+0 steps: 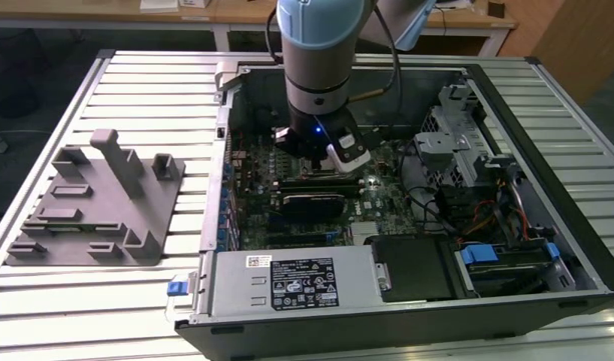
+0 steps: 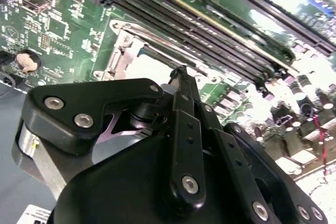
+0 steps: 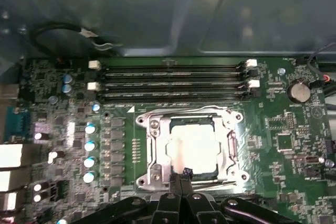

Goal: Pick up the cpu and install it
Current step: 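Install the second cpu locking lever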

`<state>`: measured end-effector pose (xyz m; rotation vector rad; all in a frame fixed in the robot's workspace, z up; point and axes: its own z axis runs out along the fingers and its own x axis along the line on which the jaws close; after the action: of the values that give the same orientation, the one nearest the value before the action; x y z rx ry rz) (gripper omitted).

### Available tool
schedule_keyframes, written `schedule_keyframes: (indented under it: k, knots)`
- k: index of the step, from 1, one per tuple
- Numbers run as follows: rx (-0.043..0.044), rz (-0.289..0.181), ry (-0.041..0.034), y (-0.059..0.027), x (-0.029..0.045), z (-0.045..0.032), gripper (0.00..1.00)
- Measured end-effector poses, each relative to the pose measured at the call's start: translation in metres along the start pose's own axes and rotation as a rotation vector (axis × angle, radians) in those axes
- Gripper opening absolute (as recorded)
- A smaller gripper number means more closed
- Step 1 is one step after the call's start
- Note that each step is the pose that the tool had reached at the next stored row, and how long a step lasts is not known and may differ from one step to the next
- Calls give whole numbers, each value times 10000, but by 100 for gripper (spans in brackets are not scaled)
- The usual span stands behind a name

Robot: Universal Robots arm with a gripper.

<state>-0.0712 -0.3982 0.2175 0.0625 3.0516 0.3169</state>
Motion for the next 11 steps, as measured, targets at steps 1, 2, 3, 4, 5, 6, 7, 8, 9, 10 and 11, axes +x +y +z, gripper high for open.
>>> schedule_keyframes:
  k: [1,2,3,4,5,6,7,8,9,10,11]
  knots:
    - [25,0,-1,14,-16,4,11]
    - [50,-3,-2,28,-33,8,11]
    - [78,-4,-2,40,-50,12,11]
    - [105,-7,-3,51,-67,16,11]
    - [134,-8,-4,61,-84,20,11]
    - [162,-11,-6,72,-103,25,11]
    - [188,-12,-7,84,-120,29,11]
    - [218,-14,-8,95,-138,33,11]
    - [246,-16,-9,106,-156,37,11]
    - [276,-18,-9,116,-173,41,11]
    - [311,-21,-10,125,-190,44,11]
